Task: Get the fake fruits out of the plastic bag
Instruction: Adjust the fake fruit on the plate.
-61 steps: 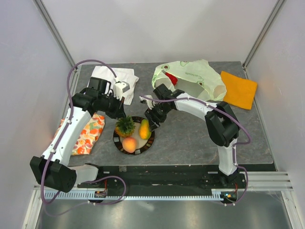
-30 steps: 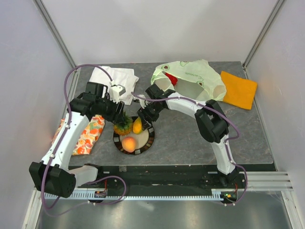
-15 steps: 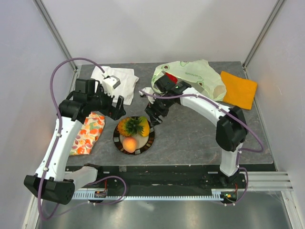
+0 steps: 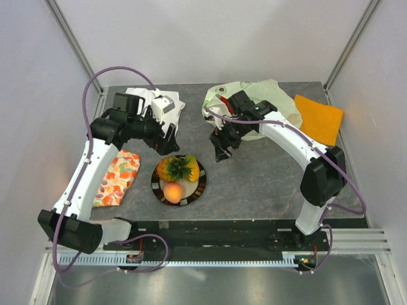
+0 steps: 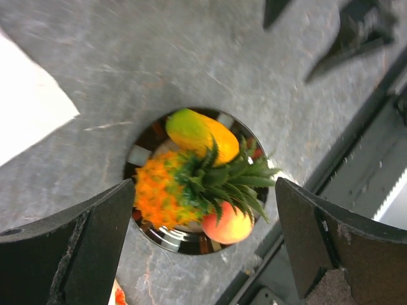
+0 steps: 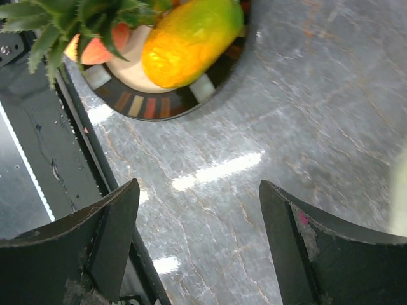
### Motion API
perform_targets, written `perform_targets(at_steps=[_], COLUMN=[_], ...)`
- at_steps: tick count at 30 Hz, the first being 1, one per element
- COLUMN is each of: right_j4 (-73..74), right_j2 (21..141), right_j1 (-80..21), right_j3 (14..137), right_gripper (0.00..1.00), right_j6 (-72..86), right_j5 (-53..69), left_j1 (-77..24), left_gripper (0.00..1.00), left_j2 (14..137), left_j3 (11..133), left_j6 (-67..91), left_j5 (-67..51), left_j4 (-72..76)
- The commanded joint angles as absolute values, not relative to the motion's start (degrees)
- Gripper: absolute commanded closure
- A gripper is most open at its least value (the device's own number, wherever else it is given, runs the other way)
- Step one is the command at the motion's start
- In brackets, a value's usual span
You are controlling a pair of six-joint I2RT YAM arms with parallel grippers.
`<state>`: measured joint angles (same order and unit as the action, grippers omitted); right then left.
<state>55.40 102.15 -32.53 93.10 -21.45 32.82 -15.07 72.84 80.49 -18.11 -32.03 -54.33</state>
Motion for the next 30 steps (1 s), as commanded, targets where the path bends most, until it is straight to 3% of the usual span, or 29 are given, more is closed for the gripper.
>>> perform_targets(at_steps=[1,11,17,20,23,24,25,27,30], right_j4=[55.7,55.0,54.0,53.6,53.6,53.6,53.7,53.6,53.7], right_j2=[99.9,99.9,99.1,98.9,98.8,98.8,98.9,99.1,99.7], right_j1=[-30.4,-29.2,-29.1,-29.1,-29.2,-29.1,-29.1,-29.0,-29.1], right_j3=[95.0,95.4,93.8,93.6,93.5,93.4,93.3,93.1,93.3], right_gripper=[0.16,0.16,0.16,0.16,0.16,0.16,0.16,0.16,0.16], right_j6=[-22.5,-22.0,-20.9,-20.6,-20.5,-20.6,-20.5,-20.2,-20.1], right_j5=[34.7,35.0,35.1,35.1,34.6,34.5,34.4,34.3,34.1], left_j1=[-19.5,-26.9,-27.9,-27.9,-27.9,-27.9,-27.8,-27.7,-26.2], left_gripper=[0.02,0.05,0.18,0.3,0.53,0.76,0.88,0.98,0.98], left_j2=[73.2,76.0,77.3,78.4,78.2,77.8,77.5,76.8,76.2], left_j3=[80.5,73.7,72.6,72.4,72.2,72.1,71.4,70.8,70.4], left_j6=[-22.6,-25.2,-25.7,-25.6,-25.5,-25.3,-25.0,-24.2,-22.9], left_j5=[-31.7,-21.5,-20.2,-19.0,-18.1,-17.3,-16.9,-16.3,-18.3], left_j4=[-57.9,-56.2,-53.6,-52.9,-52.5,-52.1,-51.7,-50.7,-50.5])
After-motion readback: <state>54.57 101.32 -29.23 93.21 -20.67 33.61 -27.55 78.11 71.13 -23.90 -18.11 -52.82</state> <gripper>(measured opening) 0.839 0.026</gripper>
